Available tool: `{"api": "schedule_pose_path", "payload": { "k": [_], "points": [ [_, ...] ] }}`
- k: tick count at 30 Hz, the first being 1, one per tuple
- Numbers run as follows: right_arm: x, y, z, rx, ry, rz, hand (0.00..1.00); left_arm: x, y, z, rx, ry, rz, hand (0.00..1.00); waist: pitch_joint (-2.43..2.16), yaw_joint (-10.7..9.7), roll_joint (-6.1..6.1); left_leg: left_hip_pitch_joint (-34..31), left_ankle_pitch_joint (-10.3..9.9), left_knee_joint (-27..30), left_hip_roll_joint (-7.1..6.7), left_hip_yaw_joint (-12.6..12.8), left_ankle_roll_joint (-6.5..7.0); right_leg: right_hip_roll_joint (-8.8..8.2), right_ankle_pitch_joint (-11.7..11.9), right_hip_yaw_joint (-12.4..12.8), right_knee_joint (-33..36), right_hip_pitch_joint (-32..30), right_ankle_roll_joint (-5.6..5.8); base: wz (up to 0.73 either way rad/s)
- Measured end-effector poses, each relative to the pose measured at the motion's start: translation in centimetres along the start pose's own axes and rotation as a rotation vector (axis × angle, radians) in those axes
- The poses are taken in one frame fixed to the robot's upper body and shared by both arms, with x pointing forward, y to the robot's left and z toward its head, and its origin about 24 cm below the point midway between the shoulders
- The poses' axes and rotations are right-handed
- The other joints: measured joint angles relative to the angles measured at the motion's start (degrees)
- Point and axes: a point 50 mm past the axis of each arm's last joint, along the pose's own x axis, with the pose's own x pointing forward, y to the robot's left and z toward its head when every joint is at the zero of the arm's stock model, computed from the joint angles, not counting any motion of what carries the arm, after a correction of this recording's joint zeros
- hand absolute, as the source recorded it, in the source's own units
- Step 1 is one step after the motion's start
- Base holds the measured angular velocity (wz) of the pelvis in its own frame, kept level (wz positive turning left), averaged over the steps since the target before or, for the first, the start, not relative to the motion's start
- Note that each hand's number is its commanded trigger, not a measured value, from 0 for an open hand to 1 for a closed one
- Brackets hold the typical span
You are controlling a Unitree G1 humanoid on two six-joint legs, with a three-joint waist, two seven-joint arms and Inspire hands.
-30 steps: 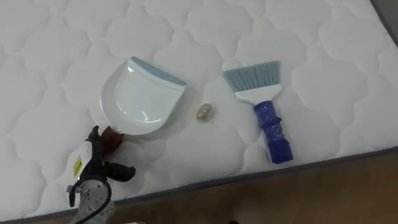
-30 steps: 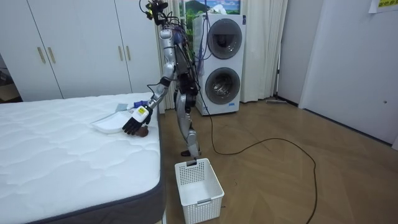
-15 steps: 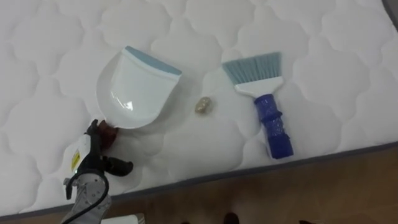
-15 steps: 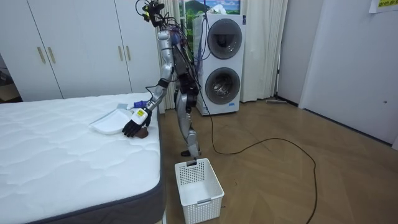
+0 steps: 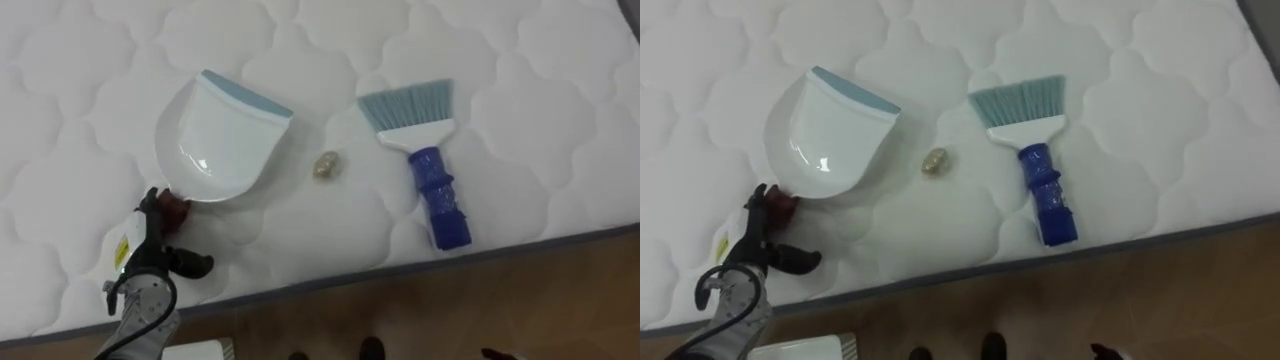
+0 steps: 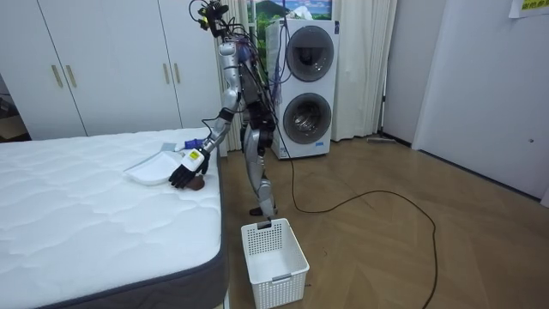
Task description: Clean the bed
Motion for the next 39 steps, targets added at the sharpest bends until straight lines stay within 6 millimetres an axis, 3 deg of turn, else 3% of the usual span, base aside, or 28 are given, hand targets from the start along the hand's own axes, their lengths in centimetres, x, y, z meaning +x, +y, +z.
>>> {"api": "schedule_pose_path", "payload": {
  "k": [3, 4, 5, 6, 8, 17, 30, 39],
  "points": [
    [0.0, 0.0, 0.0, -0.001, 0.000, -0.002, 0.00, 0.0, 0.0, 0.0, 0.000, 0.000, 0.000, 0.00, -0.01, -0.01, 0.01, -0.29, 0.00, 0.15, 0.00, 0.07, 0.00, -0.01, 0.01, 0.01, 0.04, -0.31, -0.01, 0.00],
    [0.0, 0.0, 0.0, -0.002, 0.000, -0.003, 0.00, 0.0, 0.0, 0.0, 0.000, 0.000, 0.000, 0.10, -0.01, -0.06, 0.02, -0.32, 0.01, 0.17, 0.00, 0.07, 0.00, -0.02, 0.01, -0.02, 0.06, -0.32, -0.01, 0.00],
    [0.0, 0.0, 0.0, -0.002, 0.000, -0.005, 0.00, 0.0, 0.0, 0.0, 0.002, 0.002, -0.001, 0.51, -0.02, -0.12, 0.03, -0.42, 0.01, 0.27, 0.00, 0.02, 0.00, -0.02, 0.01, -0.06, 0.09, -0.35, -0.01, 0.04],
    [0.0, -0.1, 0.0, -0.001, -0.001, -0.009, 0.00, 0.0, -0.1, 0.0, 0.009, 0.001, -0.006, 0.64, -0.05, -0.19, 0.07, -0.78, 0.01, 0.66, 0.00, -0.05, 0.00, -0.06, 0.01, -0.08, 0.09, -0.46, -0.01, 0.05],
    [0.0, -0.1, 0.2, -0.002, -0.006, -0.009, 0.00, 0.1, -0.2, -0.1, 0.022, 0.006, -0.016, 1.00, -0.05, -0.09, 0.06, -1.01, 0.01, 1.05, 0.00, -0.05, 0.00, -0.13, 0.01, -0.02, 0.40, -0.62, -0.01, 0.02],
    [0.0, -0.2, 0.2, -0.003, 0.004, 0.000, 0.00, 1.1, 1.0, -0.6, 0.097, 0.061, -0.031, 1.00, -0.09, -0.36, -0.02, -0.43, 0.21, 1.14, -0.26, 0.36, 0.34, -0.51, 0.01, 0.11, 1.95, -0.82, -0.01, -0.01],
    [0.1, -0.3, 0.6, -0.001, 0.010, 0.006, 0.00, 0.9, 0.0, -1.6, 0.084, 0.180, -0.139, 1.00, 0.09, -0.24, -0.14, -2.01, 0.31, 2.36, -0.41, 1.45, 0.53, -0.72, 0.19, 0.71, 2.79, -2.44, -0.31, -0.02],
    [0.1, -0.2, 0.6, 0.022, 0.010, 0.011, 0.00, 0.8, -0.3, -1.4, 0.090, 0.158, -0.152, 1.00, 0.23, -0.32, -0.35, -2.19, 0.41, 1.40, -0.51, 1.37, 0.71, -0.62, 0.34, 0.21, 3.02, -2.83, -0.55, 0.02]
  ]
}}
